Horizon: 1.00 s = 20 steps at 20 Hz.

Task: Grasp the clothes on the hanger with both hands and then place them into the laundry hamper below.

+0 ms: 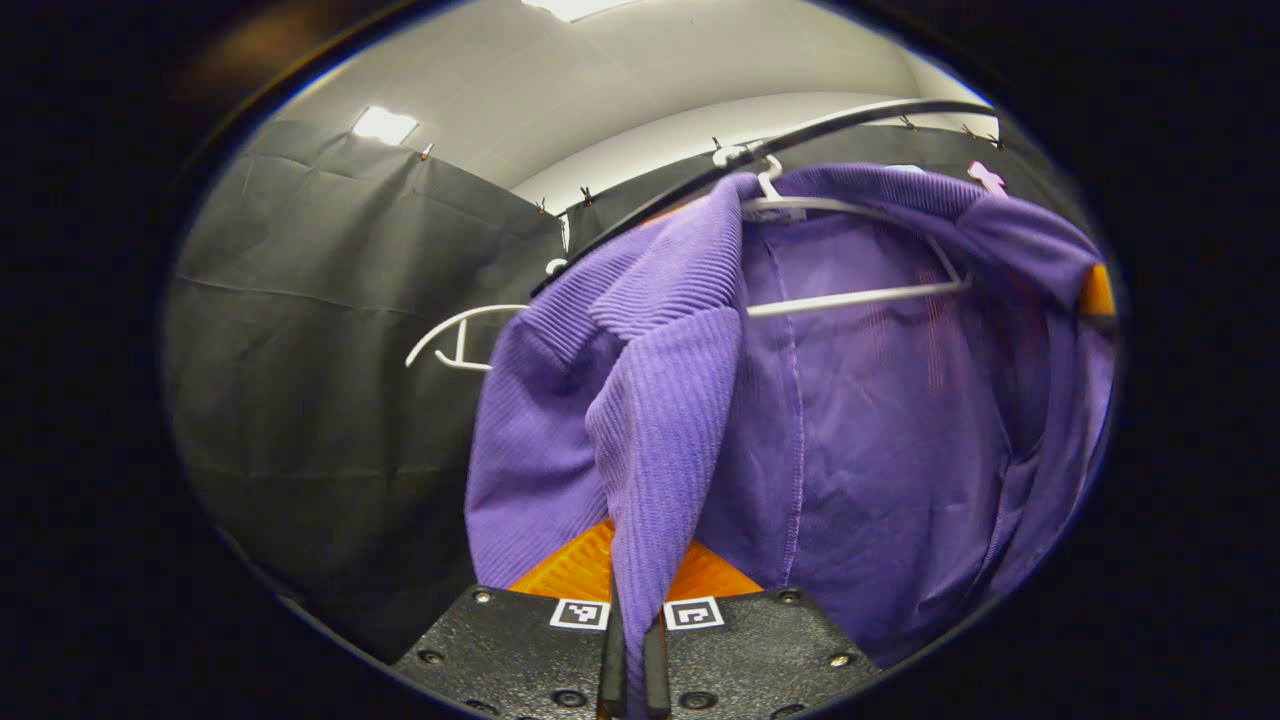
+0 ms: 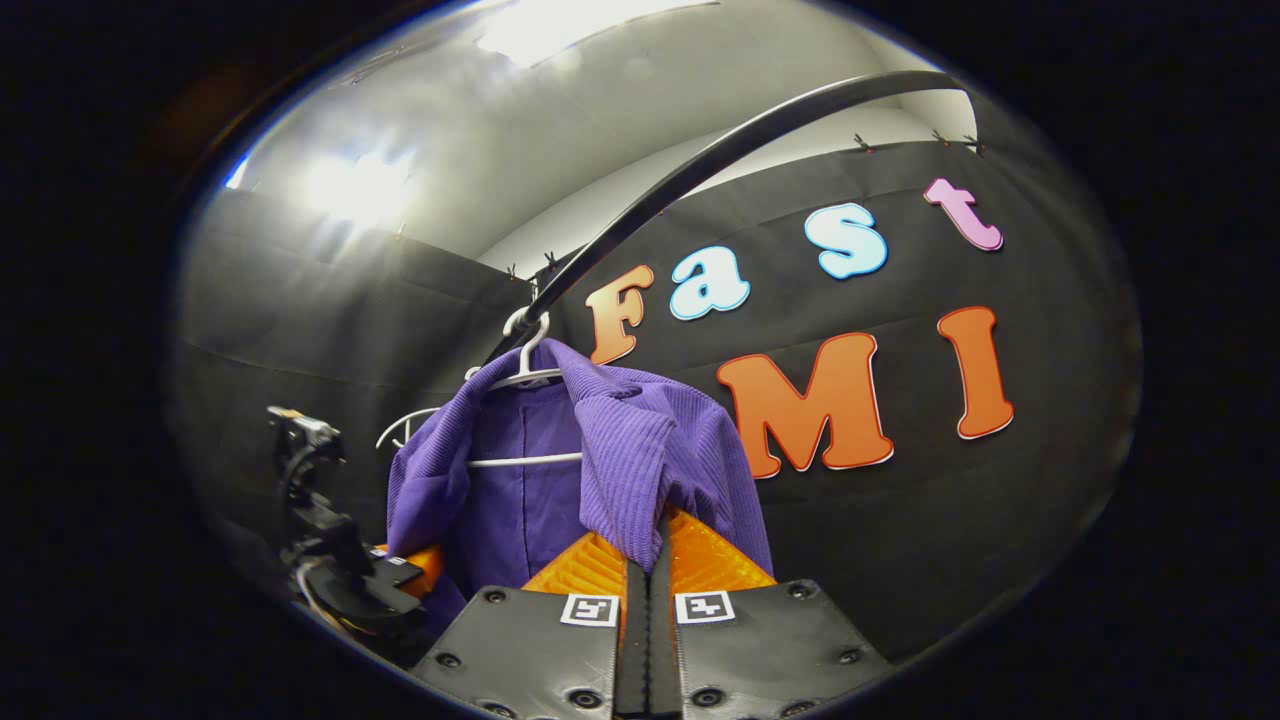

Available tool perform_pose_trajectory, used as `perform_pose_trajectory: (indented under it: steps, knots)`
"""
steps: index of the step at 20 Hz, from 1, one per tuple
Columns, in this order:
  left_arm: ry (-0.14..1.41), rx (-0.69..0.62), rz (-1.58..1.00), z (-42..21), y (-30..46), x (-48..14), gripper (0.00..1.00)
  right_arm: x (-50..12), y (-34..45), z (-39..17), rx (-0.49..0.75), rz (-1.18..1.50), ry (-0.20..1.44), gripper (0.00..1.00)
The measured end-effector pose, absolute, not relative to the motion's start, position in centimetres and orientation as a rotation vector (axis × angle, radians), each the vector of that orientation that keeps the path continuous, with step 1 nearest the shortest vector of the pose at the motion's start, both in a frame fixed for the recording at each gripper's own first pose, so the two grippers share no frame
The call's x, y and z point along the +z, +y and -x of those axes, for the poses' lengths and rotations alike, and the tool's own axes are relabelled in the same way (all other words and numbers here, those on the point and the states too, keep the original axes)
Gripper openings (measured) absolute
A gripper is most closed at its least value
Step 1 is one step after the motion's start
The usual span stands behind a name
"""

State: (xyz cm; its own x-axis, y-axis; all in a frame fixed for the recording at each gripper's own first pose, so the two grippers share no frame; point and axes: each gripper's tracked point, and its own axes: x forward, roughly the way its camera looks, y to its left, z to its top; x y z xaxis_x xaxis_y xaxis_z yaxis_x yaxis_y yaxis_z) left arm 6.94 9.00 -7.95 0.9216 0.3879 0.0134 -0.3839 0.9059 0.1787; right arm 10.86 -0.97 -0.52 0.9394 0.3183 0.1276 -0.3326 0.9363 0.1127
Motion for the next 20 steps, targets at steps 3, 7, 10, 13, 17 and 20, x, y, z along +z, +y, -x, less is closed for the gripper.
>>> perform_pose_trajectory:
  steps: [3,7,10,13,17,20]
  knots:
    - [-0.044,0.47,-0.186,-4.6,11.5,-2.4,0.03,0.7,-1.6,-11.5,0.271,-0.088,-0.17,0.07]
    - [-0.09,0.503,-0.152,-4.3,14.4,3.4,0.09,2.5,-1.6,-12.5,0.237,-0.049,-0.24,0.02]
    - [-0.138,0.525,-0.157,-4.3,16.3,7.6,0.1,4.0,-2.1,-13.3,0.213,-0.05,-0.279,0.02]
    - [-0.165,0.541,-0.133,-6.2,19.3,10.0,0.1,4.8,-3.0,-13.8,0.176,-0.05,-0.306,0.07]
    - [-0.135,0.54,-0.06,-9.7,23.4,9.6,0.09,5.4,-3.8,-13.4,0.143,-0.054,-0.318,0.07]
    - [-0.092,0.534,-0.034,-12.4,25.4,7.8,0.04,5.6,-4.3,-13.4,0.125,-0.035,-0.319,0.07]
